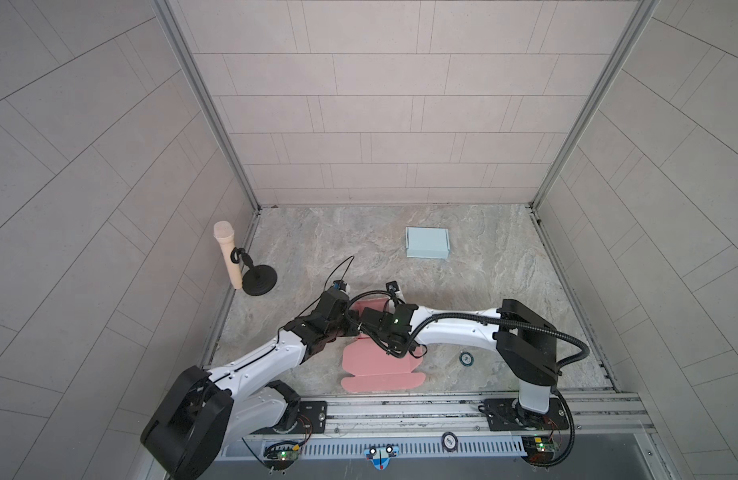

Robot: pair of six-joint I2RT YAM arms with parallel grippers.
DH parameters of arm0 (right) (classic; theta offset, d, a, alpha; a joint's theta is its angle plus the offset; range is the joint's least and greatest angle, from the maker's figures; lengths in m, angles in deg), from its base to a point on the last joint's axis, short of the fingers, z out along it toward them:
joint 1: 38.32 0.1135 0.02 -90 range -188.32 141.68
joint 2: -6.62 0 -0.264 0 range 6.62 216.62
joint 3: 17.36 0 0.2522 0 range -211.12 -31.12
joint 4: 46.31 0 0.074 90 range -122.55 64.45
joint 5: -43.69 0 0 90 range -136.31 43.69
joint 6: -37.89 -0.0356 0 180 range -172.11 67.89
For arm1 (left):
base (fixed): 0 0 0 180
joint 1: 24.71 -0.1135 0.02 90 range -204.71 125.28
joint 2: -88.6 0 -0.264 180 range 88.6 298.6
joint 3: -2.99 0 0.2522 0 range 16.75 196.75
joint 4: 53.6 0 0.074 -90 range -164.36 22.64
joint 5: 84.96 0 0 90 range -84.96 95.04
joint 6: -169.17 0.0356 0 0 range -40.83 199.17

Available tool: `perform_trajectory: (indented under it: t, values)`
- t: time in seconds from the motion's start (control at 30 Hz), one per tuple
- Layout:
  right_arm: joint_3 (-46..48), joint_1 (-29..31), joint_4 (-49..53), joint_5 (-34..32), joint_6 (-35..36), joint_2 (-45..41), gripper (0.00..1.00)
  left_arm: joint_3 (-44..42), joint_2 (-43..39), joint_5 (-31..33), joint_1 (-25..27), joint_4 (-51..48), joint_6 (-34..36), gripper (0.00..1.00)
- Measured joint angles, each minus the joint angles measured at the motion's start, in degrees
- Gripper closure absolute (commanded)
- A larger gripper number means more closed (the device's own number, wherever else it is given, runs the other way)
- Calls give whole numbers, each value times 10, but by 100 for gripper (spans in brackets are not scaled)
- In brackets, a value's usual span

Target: Fold the paper box

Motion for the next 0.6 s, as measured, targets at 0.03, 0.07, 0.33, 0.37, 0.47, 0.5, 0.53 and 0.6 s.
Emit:
perform_trajectory:
  t: [0.03,0.07,0.33,0.37,0.47,0.5,0.53,0.6]
  values:
    - [0,0,1,0,0,0,100,0,0,0,1,0,-1,94]
    - [0,0,2,-1,0,0,100,-1,0,1,2,1,-2,95]
    - [-9,1,16,-11,-2,7,83,-1,0,5,4,3,-2,95]
    - [-10,1,19,-14,-3,7,83,-1,0,5,5,4,-2,95]
    - [-16,1,28,-25,-4,7,82,-3,0,3,6,9,-2,95]
    - [-18,1,31,-30,-5,7,80,-4,0,2,6,11,-2,95]
    - [-19,1,33,-35,-6,7,79,-4,0,1,6,13,-2,95]
    - [-19,1,36,-43,-8,7,78,-5,0,0,7,14,-2,94]
